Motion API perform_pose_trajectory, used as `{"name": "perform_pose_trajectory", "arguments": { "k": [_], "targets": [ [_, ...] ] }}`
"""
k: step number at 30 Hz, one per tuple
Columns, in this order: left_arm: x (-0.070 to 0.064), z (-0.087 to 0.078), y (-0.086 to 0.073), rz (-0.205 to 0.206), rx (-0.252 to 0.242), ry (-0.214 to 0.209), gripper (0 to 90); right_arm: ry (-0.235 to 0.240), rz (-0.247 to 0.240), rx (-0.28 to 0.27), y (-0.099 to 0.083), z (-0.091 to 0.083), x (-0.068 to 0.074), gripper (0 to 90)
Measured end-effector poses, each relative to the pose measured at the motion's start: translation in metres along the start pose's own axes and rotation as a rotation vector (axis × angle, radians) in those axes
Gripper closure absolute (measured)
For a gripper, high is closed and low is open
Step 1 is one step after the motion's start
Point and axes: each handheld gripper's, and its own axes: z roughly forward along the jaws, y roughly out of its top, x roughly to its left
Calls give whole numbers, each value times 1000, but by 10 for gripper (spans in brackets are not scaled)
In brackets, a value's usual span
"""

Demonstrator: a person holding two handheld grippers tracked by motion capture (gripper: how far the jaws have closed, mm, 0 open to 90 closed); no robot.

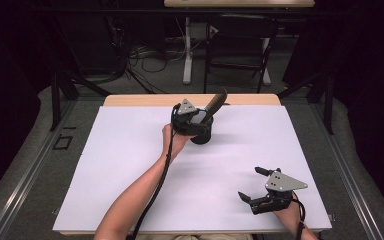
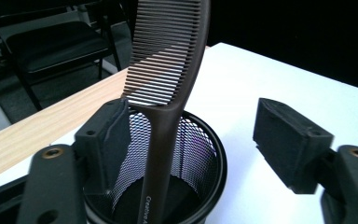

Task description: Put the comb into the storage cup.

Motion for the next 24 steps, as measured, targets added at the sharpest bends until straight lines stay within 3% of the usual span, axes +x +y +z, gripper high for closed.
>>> {"name": "perform_pose_trajectory", "arguments": {
  "k": [4,24],
  "targets": [
    [0,-8,2,-2,6,0,169,1,-3,2,0,0,0,20],
    [3,-42,-5,10,112,11,16,1,3,9,0,0,0,20]
  ]
}}
